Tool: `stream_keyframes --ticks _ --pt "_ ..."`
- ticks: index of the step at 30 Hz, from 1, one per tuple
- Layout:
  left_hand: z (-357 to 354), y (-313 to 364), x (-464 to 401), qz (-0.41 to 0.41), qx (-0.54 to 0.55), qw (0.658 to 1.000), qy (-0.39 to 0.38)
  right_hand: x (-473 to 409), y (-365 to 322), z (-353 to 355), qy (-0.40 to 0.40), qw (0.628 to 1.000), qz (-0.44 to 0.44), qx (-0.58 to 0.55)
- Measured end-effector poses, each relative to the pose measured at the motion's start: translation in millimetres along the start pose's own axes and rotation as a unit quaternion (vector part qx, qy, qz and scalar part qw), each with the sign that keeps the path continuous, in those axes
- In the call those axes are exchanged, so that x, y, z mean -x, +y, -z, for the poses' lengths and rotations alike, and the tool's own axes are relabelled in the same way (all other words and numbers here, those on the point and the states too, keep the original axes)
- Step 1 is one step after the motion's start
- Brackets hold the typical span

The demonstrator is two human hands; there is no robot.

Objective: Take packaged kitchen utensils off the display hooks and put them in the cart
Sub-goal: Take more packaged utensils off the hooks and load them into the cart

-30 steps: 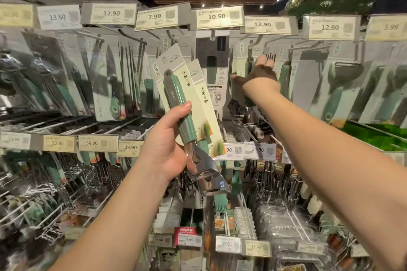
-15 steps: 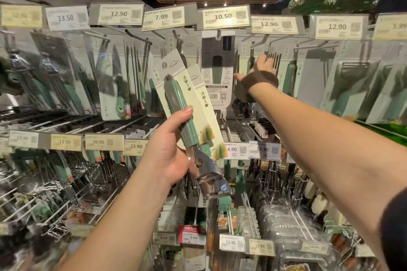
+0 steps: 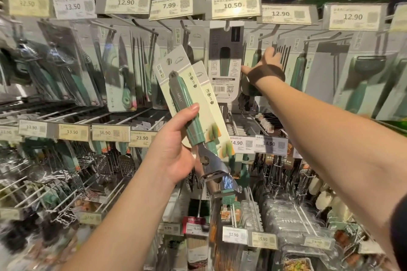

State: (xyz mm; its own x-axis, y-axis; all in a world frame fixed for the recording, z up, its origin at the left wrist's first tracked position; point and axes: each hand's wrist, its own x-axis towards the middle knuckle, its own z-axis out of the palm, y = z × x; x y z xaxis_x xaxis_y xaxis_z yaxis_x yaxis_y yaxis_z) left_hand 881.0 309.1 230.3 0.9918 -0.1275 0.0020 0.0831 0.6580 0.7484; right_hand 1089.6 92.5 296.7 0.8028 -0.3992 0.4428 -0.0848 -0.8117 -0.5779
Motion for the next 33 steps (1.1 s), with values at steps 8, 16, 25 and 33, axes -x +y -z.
stream_keyframes --ticks 8,16,25,33 --pt "10.3 -10.2 1.1 0.023 -0.012 1.000 -0.011 97.6 12.1 35.5 -0.033 0.978 0.024 -0.205" --pt "3.7 -40.7 -3.0 0.067 -0.020 0.997 -0.024 249.5 42.8 49.6 -0.203 0.923 0.104 -0.311" --pt "-4.2 -85.1 -16.6 0.060 -0.106 0.992 0.007 260.3 71.6 31.7 -0.188 0.959 0.122 -0.172" --pt "-1.2 -109.3 -16.0 0.078 -0.182 0.980 -0.027 271.0 95.1 19.9 -0.187 0.955 0.034 -0.227"
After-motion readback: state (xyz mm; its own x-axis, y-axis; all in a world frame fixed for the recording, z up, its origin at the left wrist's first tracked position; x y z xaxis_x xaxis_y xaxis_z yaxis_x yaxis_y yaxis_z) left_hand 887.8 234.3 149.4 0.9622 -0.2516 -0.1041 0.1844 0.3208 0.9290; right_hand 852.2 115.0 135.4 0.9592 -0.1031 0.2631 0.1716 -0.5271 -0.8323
